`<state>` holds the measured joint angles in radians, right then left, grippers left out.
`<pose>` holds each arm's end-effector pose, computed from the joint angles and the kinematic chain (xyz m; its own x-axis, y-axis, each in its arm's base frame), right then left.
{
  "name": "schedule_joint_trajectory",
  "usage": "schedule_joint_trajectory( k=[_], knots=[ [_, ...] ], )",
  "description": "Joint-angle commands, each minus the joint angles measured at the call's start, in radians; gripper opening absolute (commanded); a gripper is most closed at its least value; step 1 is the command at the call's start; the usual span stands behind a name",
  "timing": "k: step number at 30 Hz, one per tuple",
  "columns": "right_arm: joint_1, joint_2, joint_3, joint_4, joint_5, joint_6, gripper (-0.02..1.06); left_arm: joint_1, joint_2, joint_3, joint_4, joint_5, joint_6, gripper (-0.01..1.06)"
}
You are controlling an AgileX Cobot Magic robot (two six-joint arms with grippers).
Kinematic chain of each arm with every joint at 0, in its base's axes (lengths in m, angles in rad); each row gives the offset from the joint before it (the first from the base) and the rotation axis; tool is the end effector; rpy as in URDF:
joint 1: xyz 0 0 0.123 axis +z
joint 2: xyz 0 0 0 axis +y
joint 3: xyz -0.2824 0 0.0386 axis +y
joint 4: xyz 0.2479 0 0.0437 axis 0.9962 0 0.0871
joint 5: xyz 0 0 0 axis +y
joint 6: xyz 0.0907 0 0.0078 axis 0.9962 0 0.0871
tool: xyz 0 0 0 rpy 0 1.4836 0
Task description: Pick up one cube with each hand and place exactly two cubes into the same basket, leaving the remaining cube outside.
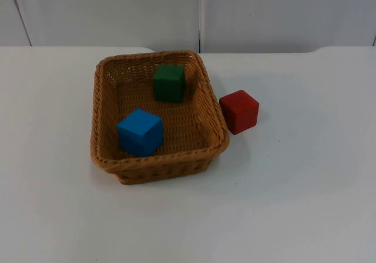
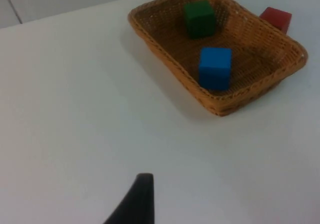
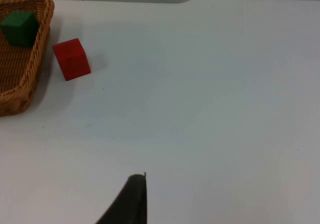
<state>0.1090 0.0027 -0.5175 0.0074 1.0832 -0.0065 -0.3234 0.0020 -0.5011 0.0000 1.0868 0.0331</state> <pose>-0.0074 -0.0002 0.2802 -0.4597 -0.0534 -0.8864 -0.1159 0.9933 0.0003 -0.0055 0.0018 0.2754 -0.4442 0.1838 -0.8769 0.3327 0.9426 0.0290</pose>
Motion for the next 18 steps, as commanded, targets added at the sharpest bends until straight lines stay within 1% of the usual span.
schedule_joint_trajectory(
  k=[1,3,4,7,8,9,12,13,17,18],
  knots=[
    [-0.007,-0.003,0.001,0.002,-0.006,-0.005,1.05,0.046,-0.002,0.006,-0.006,-0.012,-0.004,1.05],
    [-0.007,-0.003,0.001,0.002,-0.006,-0.005,1.05,0.092,-0.002,0.006,-0.006,-0.012,-0.004,1.05],
    [-0.007,-0.003,0.001,0.002,-0.006,-0.005,1.05,0.092,-0.002,0.006,-0.006,-0.012,-0.004,1.05],
    [-0.007,-0.003,0.001,0.002,-0.006,-0.005,1.05,0.158,-0.002,0.006,-0.006,-0.012,-0.004,1.05],
    [-0.007,-0.003,0.001,0.002,-0.006,-0.005,1.05,0.158,-0.002,0.006,-0.006,-0.012,-0.004,1.05],
    [-0.007,-0.003,0.001,0.002,-0.006,-0.005,1.05,0.191,-0.002,0.006,-0.006,-0.012,-0.004,1.05],
    [-0.007,-0.003,0.001,0.002,-0.006,-0.005,1.05,0.245,-0.002,0.006,-0.006,-0.012,-0.004,1.05],
    [-0.007,-0.003,0.001,0.002,-0.006,-0.005,1.05,0.245,-0.002,0.006,-0.006,-0.012,-0.004,1.05],
    [-0.007,-0.003,0.001,0.002,-0.006,-0.005,1.05,0.304,-0.002,0.006,-0.006,-0.012,-0.004,1.05],
    [-0.007,-0.003,0.001,0.002,-0.006,-0.005,1.05,0.304,-0.002,0.006,-0.006,-0.012,-0.004,1.05]
  ],
)
